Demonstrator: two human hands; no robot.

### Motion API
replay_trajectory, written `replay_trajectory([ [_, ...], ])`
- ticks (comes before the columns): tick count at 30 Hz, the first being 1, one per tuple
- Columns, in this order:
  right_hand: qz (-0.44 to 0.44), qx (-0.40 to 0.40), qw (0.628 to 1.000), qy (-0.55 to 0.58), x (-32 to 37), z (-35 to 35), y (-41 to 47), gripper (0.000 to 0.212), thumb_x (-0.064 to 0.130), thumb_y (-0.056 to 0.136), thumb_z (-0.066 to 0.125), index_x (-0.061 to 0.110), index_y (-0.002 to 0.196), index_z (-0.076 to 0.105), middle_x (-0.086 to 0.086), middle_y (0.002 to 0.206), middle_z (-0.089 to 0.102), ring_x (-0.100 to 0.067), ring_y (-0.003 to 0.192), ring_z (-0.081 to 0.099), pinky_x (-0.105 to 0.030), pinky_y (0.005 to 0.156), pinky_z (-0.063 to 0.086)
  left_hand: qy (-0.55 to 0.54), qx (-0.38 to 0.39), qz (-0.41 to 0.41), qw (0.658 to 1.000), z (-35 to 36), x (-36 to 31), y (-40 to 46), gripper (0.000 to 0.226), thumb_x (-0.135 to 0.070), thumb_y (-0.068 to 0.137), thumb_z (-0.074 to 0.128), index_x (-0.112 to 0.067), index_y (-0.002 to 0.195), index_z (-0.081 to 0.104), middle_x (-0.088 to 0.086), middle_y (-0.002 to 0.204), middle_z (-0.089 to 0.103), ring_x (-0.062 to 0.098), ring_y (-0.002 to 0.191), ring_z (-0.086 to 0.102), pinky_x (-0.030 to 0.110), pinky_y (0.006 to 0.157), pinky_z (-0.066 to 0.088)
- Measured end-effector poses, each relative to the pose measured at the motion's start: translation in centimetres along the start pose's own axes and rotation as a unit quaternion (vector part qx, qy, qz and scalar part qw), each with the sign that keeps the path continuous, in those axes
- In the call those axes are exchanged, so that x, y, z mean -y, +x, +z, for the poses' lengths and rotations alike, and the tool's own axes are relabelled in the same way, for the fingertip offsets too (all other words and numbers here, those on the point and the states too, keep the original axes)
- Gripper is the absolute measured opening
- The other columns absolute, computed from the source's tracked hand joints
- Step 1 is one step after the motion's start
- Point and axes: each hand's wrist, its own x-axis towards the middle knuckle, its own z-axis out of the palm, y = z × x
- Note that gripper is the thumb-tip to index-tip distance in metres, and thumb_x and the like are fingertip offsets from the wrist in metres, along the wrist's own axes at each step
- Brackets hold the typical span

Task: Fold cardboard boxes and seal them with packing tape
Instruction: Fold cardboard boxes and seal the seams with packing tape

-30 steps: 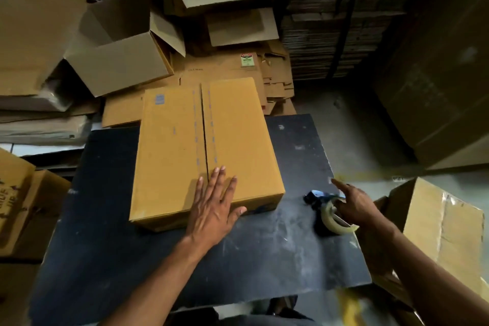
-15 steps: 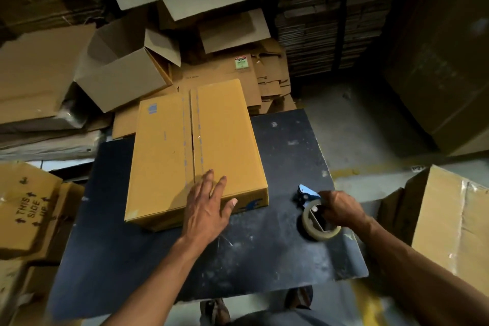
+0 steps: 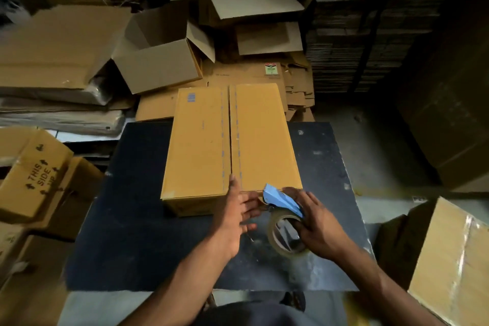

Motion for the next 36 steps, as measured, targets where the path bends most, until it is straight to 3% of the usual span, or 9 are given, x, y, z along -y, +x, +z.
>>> replay_trajectory([
  [2, -0.032, 0.002, 0.998, -0.062, 2.8, 0.3, 1.3, 0.068, 0.040, 0.081, 0.052, 0.044, 0.146, 0.033, 0.006, 0.124, 0.049, -0.029, 0.096, 0.063, -0.045, 0.073, 0.055, -0.045, 0.012, -0.010, 0.999, -1.8, -1.6, -0.2, 0.079, -0.078, 0.095, 0.032, -0.014, 0.115, 0.074, 0.007, 0.107, 0.079, 0.027, 0.108, 0.071, 0.045, 0.099, 0.048],
  [4, -0.077, -0.006, 0.988, -0.133, 5.3, 0.7, 2.7, 0.068, 0.054, 0.084, 0.047, 0.039, 0.149, 0.034, 0.003, 0.120, 0.047, -0.028, 0.089, 0.062, -0.042, 0.065, 0.054, -0.096, 0.012, -0.003, 0.995, -3.9, -2.9, -0.4, 0.072, -0.073, 0.098, 0.037, -0.014, 0.121, 0.072, 0.011, 0.109, 0.078, 0.029, 0.110, 0.071, 0.046, 0.100, 0.051],
  [10, -0.143, -0.022, 0.980, -0.134, 10.3, 1.8, 5.9, 0.076, 0.062, 0.081, 0.050, 0.033, 0.151, 0.039, 0.004, 0.120, 0.048, -0.018, 0.091, 0.059, -0.037, 0.063, 0.055, -0.271, -0.017, -0.044, 0.961, -9.0, -3.1, -1.0, 0.030, -0.039, 0.098, 0.064, -0.015, 0.116, 0.070, 0.014, 0.108, 0.078, 0.028, 0.096, 0.074, 0.041, 0.084, 0.054],
  [14, -0.186, -0.008, 0.970, -0.157, 12.4, 2.9, 7.0, 0.076, 0.061, 0.081, 0.054, 0.034, 0.150, 0.039, 0.005, 0.118, 0.048, -0.018, 0.087, 0.059, -0.031, 0.059, 0.050, -0.316, -0.044, -0.043, 0.947, -10.7, -2.5, -1.1, 0.008, -0.016, 0.097, 0.065, -0.014, 0.103, 0.072, 0.009, 0.091, 0.079, 0.021, 0.080, 0.072, 0.034, 0.071, 0.054],
  [19, -0.246, 0.010, 0.949, -0.199, 14.5, 4.1, 8.8, 0.072, 0.054, 0.081, 0.069, 0.035, 0.146, 0.044, 0.004, 0.117, 0.050, -0.022, 0.082, 0.063, -0.035, 0.053, 0.054, -0.267, -0.123, -0.031, 0.955, -14.1, -2.5, 0.1, 0.009, -0.005, 0.097, 0.062, -0.008, 0.095, 0.070, 0.010, 0.079, 0.078, 0.021, 0.065, 0.075, 0.032, 0.056, 0.059],
  [23, -0.279, 0.036, 0.926, -0.250, 15.9, 5.0, 10.6, 0.076, 0.046, 0.078, 0.080, 0.032, 0.145, 0.047, 0.000, 0.119, 0.052, -0.026, 0.082, 0.064, -0.037, 0.057, 0.055, -0.281, -0.100, -0.041, 0.954, -17.0, -3.0, 0.0, 0.005, -0.010, 0.094, 0.064, -0.008, 0.094, 0.069, 0.014, 0.091, 0.079, 0.025, 0.075, 0.076, 0.038, 0.065, 0.062],
  [28, -0.301, 0.039, 0.926, -0.226, 18.1, 5.1, 11.3, 0.071, 0.069, 0.085, 0.050, 0.029, 0.143, 0.055, -0.001, 0.117, 0.056, -0.024, 0.081, 0.064, -0.029, 0.059, 0.043, -0.320, -0.084, -0.042, 0.943, -17.8, -2.8, 0.1, 0.007, -0.006, 0.095, 0.064, -0.004, 0.097, 0.070, 0.016, 0.087, 0.078, 0.026, 0.075, 0.077, 0.042, 0.074, 0.063],
  [32, -0.321, 0.038, 0.914, -0.244, 18.4, 5.0, 11.6, 0.068, 0.064, 0.085, 0.049, 0.027, 0.141, 0.058, -0.003, 0.114, 0.058, -0.026, 0.079, 0.065, -0.031, 0.058, 0.047, -0.334, -0.114, -0.017, 0.936, -18.5, -2.1, 0.8, 0.021, 0.008, 0.093, 0.063, -0.002, 0.111, 0.066, 0.019, 0.093, 0.077, 0.030, 0.097, 0.073, 0.043, 0.079, 0.061],
  [36, -0.328, 0.052, 0.894, -0.300, 17.6, 5.4, 12.3, 0.070, 0.051, 0.084, 0.074, 0.032, 0.147, 0.050, -0.004, 0.117, 0.056, -0.028, 0.075, 0.065, -0.038, 0.064, 0.054, -0.284, -0.183, 0.066, 0.939, -18.8, -2.7, 1.8, 0.030, 0.009, 0.087, 0.073, -0.007, 0.108, 0.060, 0.015, 0.075, 0.076, 0.024, 0.073, 0.075, 0.038, 0.064, 0.062],
])
